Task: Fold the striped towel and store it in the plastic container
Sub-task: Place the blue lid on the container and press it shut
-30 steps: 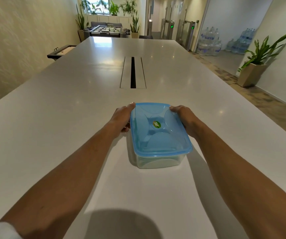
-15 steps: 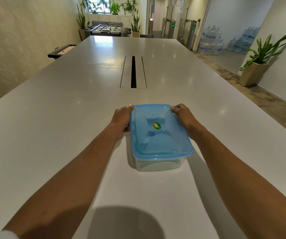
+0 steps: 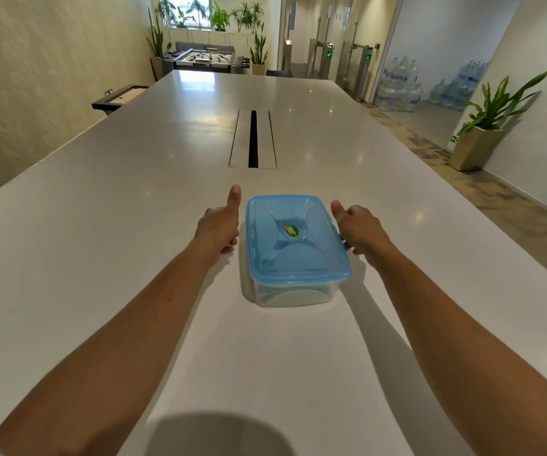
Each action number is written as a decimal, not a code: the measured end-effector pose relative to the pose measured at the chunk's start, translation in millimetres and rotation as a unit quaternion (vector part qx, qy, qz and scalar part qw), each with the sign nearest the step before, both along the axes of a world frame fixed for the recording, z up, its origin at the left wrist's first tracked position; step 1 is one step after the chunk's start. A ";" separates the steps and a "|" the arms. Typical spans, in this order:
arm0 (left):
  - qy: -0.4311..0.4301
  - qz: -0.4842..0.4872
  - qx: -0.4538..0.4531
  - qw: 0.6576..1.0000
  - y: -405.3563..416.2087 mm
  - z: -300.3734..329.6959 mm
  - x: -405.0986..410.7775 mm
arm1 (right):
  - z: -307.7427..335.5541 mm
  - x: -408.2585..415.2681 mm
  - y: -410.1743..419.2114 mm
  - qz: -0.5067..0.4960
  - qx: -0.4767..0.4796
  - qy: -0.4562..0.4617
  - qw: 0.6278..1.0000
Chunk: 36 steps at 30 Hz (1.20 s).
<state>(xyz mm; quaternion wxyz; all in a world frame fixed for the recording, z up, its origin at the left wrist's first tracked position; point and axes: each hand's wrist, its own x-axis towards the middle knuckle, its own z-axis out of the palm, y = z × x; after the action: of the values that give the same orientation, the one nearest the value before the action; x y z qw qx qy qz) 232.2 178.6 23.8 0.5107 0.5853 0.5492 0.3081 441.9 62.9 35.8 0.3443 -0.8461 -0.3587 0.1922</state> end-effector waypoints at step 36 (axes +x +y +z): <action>-0.099 0.052 0.036 0.993 -109.7 -25.2 -14.0 | -30.8 -59.8 -49.2 -0.107 0.215 0.067 0.968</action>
<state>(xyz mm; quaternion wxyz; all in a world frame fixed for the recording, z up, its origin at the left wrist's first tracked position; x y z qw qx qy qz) 218.2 68.9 -1.3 0.5245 0.5402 0.5144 0.4106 382.1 13.7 4.9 0.5603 -0.7707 -0.2751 0.1283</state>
